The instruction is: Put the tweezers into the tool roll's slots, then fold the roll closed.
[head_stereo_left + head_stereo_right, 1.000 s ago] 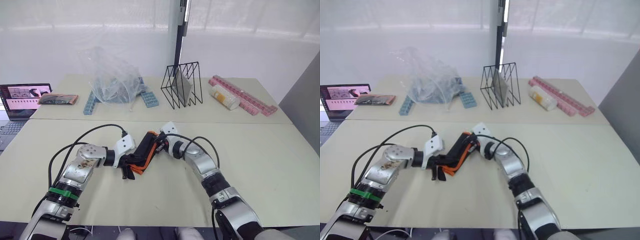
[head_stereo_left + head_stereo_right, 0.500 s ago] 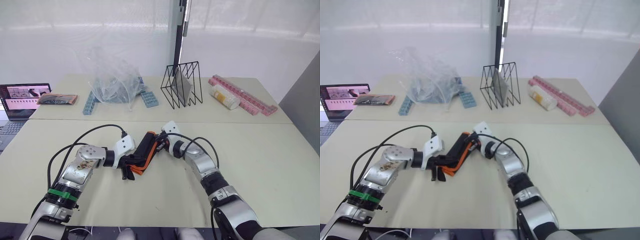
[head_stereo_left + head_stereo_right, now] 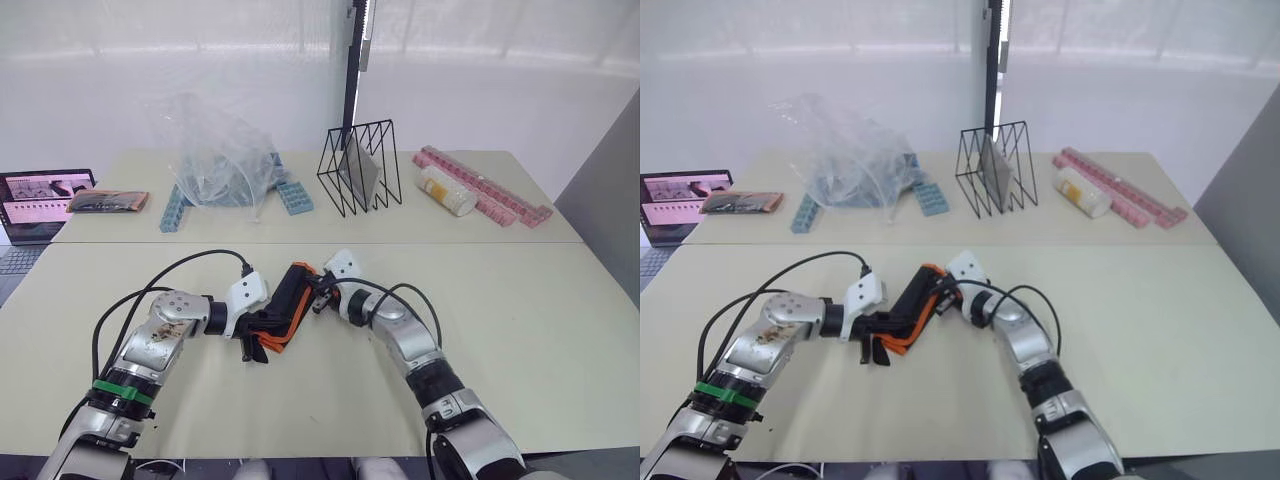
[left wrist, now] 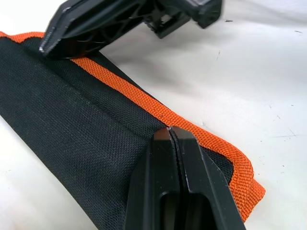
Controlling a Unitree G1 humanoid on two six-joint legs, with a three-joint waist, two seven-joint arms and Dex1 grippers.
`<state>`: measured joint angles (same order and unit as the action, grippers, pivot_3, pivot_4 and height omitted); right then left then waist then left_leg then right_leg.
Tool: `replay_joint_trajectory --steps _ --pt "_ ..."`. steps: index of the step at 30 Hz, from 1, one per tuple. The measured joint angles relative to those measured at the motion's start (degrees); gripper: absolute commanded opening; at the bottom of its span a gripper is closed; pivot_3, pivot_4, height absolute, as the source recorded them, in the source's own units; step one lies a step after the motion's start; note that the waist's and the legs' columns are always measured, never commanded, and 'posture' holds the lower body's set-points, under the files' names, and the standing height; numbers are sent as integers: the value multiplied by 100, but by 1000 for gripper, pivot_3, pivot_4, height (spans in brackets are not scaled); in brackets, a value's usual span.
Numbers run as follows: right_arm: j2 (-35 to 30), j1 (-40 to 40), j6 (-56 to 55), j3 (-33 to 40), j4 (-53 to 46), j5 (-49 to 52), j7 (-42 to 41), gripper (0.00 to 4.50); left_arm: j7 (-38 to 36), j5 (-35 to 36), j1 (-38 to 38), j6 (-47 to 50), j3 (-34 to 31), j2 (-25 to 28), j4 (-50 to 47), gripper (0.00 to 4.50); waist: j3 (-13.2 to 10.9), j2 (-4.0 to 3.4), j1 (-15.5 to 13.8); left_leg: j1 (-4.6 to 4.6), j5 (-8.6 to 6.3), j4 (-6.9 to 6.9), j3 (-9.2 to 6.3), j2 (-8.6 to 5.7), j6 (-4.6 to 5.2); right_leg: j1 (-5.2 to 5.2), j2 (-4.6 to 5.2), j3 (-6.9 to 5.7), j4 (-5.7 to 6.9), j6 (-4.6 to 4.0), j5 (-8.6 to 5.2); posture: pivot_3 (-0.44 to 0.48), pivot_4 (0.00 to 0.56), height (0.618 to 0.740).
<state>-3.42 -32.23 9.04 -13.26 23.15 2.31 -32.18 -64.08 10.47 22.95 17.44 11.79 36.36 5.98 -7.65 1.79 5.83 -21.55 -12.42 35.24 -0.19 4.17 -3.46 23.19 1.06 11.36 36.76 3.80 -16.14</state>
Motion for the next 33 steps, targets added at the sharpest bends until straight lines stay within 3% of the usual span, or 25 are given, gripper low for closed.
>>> replay_joint_trajectory --steps 3,6,10,15,19,24,29,33 --pt "-114 105 8 5 -289 13 -81 0 173 75 -201 48 -187 0 -264 10 -21 1 8 -29 1 3 -7 -1 0 21 0 -4 1 11 6 0 150 720" --pt "-338 176 48 62 -775 78 -204 0 353 339 -439 270 -469 -33 -589 10 -34 9 5 -115 6 13 -11 -2 -4 106 0 -5 19 26 19 0 150 720" --pt "-944 337 344 456 -1702 371 -444 0 767 748 -880 677 -1237 47 -1076 10 -73 21 -4 -167 6 20 -38 -2 -4 140 0 -26 20 -7 35 0 150 720" --pt "-1880 784 776 1011 -2439 837 -840 0 1133 1173 -1729 924 -2514 382 -1675 1437 -118 34 -27 -200 1 18 -63 -11 1 149 21 -66 -1 -26 35 0 150 720" --pt "-2538 1216 936 1708 -2624 1231 -1085 1215 1076 1367 -2602 925 -3497 751 -1768 2794 -149 37 -40 -223 1 18 -88 -21 2 154 34 -102 -7 -32 30 0 150 720" --pt "-3283 2360 877 2658 -2734 1693 -1596 2913 772 1503 -3857 825 -4844 1004 -1430 4436 -167 44 -46 -221 -1 13 -107 -24 3 147 36 -125 -3 -40 16 0 150 720" --pt "-3446 3408 440 3381 -2375 1928 -1936 4440 566 1514 -4624 352 -5593 915 -1244 4500 -179 61 -54 -189 1 19 -113 -27 0 111 39 -131 -8 2 -16 0 150 720" --pt "-3531 3876 98 3849 -1836 1935 -2034 4440 542 1535 -4859 135 -5823 828 -998 4500 -183 65 -36 -174 2 34 -112 -27 -2 102 39 -130 4 -5 -22 0 150 720"
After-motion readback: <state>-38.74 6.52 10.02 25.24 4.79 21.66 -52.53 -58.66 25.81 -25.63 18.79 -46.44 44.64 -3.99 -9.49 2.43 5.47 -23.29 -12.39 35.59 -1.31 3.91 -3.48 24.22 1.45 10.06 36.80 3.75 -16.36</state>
